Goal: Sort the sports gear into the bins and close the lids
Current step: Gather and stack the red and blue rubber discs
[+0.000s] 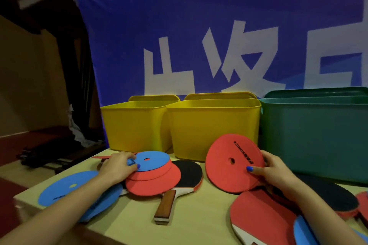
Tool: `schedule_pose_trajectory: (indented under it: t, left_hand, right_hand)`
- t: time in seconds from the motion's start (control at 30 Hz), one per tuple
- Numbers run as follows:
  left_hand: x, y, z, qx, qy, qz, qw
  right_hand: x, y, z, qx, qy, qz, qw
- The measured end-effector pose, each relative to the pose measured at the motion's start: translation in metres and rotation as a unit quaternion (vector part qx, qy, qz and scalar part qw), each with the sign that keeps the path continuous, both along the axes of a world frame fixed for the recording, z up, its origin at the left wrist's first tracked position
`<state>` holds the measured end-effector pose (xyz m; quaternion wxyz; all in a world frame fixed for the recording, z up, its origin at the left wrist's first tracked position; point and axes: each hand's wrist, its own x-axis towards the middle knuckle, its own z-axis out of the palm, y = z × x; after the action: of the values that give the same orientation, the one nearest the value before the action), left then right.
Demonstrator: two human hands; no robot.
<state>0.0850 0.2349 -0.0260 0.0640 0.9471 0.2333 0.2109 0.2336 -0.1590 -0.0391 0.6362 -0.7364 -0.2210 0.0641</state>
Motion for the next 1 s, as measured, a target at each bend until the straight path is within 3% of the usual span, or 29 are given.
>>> schedule_pose_trajectory:
  t: [0.13,0.23,0.37,0.47,0.57,0.67,0.77,0.87,1.0]
  left_hand:
    - [-0.002,0.010,0.001,0.105,0.028,0.064,0.992]
    - [0.000,0.018,0.006,0.129,0.034,0.121,0.984]
    - [0.003,0.038,0.015,0.157,0.113,0.198,0.961]
    - [0.007,0.049,0.015,0.135,0.155,0.216,0.955]
    - [0.007,0.051,0.012,0.200,0.146,0.200,0.948]
    - [0.002,0.046,0.017,0.258,0.058,0.179,0.948]
    - [0.003,0.034,0.031,0.243,-0.073,0.122,0.960]
    - [0.003,-0.009,0.051,0.151,-0.214,0.020,0.965]
    - [0.011,-0.101,0.062,-0.033,-0.341,-0.161,0.926]
  right_hand:
    - [0.001,0.002,-0.001,0.022,0.011,0.002,1.000]
    - [0.003,0.002,-0.003,0.017,0.008,0.003,1.000]
    - [0.002,0.004,0.000,0.026,0.014,0.006,1.000]
    - [0.003,0.003,0.001,0.021,0.017,0.015,1.000]
    - [0.004,0.002,0.000,0.012,0.019,0.016,1.000]
    - [0.001,0.000,0.004,0.018,0.031,0.019,0.999]
    - [-0.001,0.001,0.004,0.027,0.040,0.023,0.999]
    - [-0.002,0.002,0.003,0.052,0.046,0.024,0.997]
    - [-0.005,0.003,0.003,0.062,0.052,0.036,0.996]
